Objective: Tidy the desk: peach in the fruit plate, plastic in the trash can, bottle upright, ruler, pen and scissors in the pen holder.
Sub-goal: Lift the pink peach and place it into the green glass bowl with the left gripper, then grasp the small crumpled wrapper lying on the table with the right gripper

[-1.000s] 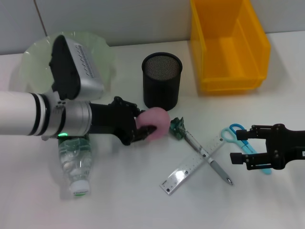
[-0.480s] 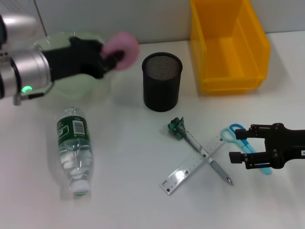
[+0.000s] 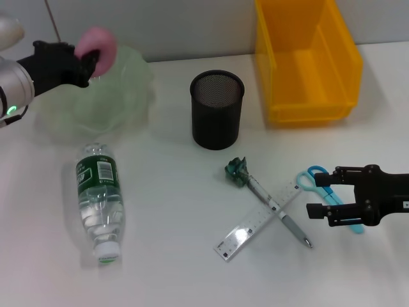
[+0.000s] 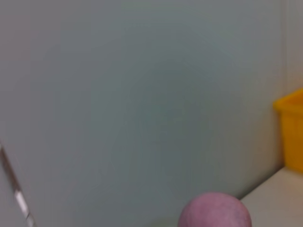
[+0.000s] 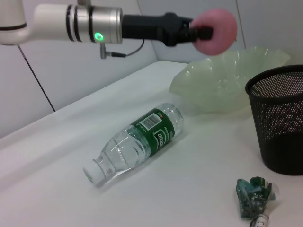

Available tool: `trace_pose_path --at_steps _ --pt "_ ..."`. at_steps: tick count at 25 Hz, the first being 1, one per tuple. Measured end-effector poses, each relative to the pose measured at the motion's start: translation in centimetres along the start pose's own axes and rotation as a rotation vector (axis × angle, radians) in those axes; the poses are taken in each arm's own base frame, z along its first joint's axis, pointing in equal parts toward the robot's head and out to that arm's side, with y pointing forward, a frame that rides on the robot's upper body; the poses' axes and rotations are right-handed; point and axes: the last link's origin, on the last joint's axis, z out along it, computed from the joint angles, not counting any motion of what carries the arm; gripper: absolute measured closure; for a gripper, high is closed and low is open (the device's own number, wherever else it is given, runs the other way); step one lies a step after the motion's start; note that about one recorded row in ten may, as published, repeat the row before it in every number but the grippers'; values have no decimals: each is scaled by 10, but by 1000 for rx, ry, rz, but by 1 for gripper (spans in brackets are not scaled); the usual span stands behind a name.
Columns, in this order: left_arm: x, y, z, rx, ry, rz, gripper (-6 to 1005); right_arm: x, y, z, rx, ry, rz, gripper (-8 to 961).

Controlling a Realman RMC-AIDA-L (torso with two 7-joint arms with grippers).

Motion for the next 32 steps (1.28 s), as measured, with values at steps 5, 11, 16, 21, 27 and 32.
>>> trace_pose_path --at_steps 5,11,16,21,27,32 --pt "-9 2 6 8 -37 8 811 0 0 0 -2 0 -1 148" --pt "-12 1 5 12 -44 -7 822 -1 0 0 -3 -1 -1 148" --pt "-13 2 5 12 -45 -8 760 -1 0 0 -5 -1 -2 149" --pt "-13 2 5 12 -45 -8 554 -1 0 0 -5 -1 -2 149" --pt "-13 2 5 7 -42 -20 309 -1 0 0 -6 -1 -2 148" --pt "-8 4 -4 -66 11 -126 172 -1 1 0 -7 -1 -1 149"
